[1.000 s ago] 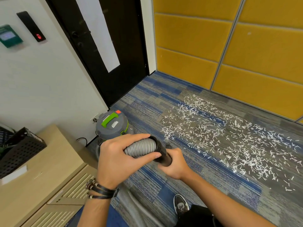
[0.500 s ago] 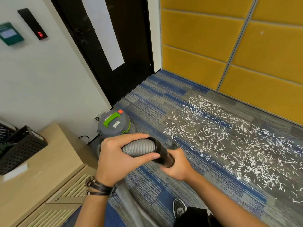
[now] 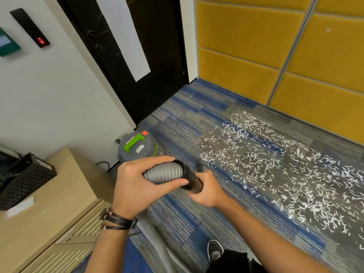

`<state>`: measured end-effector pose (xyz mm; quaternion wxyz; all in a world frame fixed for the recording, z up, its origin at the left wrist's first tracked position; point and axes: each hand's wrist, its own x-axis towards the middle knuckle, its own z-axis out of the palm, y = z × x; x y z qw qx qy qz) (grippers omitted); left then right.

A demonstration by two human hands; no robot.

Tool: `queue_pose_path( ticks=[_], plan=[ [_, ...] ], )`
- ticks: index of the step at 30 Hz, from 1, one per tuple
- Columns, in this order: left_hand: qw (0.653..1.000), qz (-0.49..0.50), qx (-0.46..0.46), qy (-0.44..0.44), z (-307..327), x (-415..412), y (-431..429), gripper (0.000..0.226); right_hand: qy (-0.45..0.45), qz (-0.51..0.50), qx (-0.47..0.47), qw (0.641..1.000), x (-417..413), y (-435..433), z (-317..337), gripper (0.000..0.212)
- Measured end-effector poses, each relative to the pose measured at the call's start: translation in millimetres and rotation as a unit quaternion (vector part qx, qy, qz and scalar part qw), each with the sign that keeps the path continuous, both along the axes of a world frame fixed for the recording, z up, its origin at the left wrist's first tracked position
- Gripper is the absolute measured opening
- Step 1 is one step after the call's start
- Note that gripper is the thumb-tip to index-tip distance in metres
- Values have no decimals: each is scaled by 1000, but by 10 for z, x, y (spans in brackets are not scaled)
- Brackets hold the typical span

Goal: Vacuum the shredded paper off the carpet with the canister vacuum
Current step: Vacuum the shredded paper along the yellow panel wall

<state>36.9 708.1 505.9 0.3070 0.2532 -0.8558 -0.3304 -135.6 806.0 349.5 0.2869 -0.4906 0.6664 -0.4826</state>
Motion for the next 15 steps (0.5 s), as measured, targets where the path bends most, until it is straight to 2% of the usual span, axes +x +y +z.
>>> queue_pose_path(
  ticks=[4, 10, 15],
  plan=[
    [1000, -10, 3, 14, 40, -99, 21, 50, 7, -5, -10, 1000, -110, 115, -23, 39],
    [998, 15, -58, 30, 98, -295, 27, 47, -7, -14, -37, 999, -320, 7, 108, 21],
    [998, 33, -50, -7, 12, -397, -53, 49, -13, 9, -12, 1000, -426, -170, 136, 35]
  ],
)
